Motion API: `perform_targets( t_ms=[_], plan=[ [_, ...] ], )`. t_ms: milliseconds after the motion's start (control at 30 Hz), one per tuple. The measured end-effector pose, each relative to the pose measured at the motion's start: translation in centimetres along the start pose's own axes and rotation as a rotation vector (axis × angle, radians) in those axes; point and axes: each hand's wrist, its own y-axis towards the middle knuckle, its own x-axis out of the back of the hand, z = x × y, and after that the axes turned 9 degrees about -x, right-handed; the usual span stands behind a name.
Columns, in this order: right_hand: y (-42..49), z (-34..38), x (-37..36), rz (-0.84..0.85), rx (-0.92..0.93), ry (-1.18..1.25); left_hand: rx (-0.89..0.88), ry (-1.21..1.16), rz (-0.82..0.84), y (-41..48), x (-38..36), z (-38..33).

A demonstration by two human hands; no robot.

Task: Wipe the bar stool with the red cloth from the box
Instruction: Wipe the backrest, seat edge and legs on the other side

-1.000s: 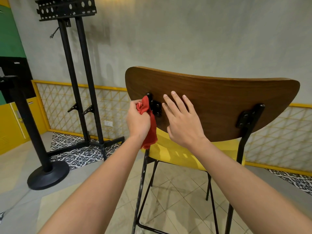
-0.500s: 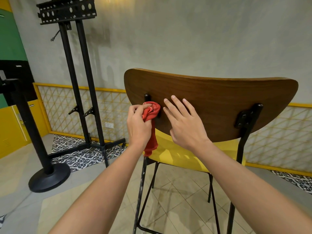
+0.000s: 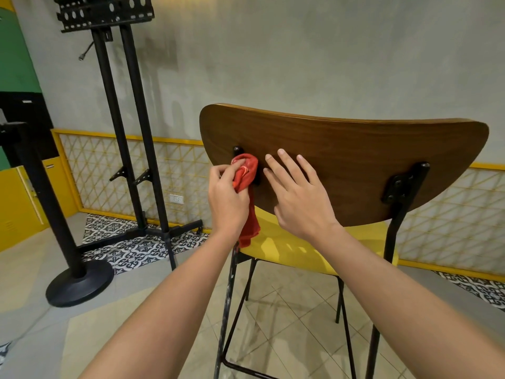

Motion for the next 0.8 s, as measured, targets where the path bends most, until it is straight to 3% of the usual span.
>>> perform_targets(
  t_ms=[133,333,567,800],
  plan=[
    [-0.1,0.0,0.0,-0.003,0.002,0.005,0.087,0.048,0.127,-1.7,0.4,1.6],
    [-0.4,0.2,-0.4,-0.002,0.013,-0.021,0.282,-0.129,-0.077,0.3,0.1,1.6],
    [-0.9,0.1,-0.7,-0.019,0.017,-0.020,0.471,-0.109,0.304,-1.5,0.1,4.4],
    [-0.9,0.2,-1.0,-0.026,0.019,-0.024,0.470,-0.195,0.227,-0.7,0.0,3.6]
  ],
)
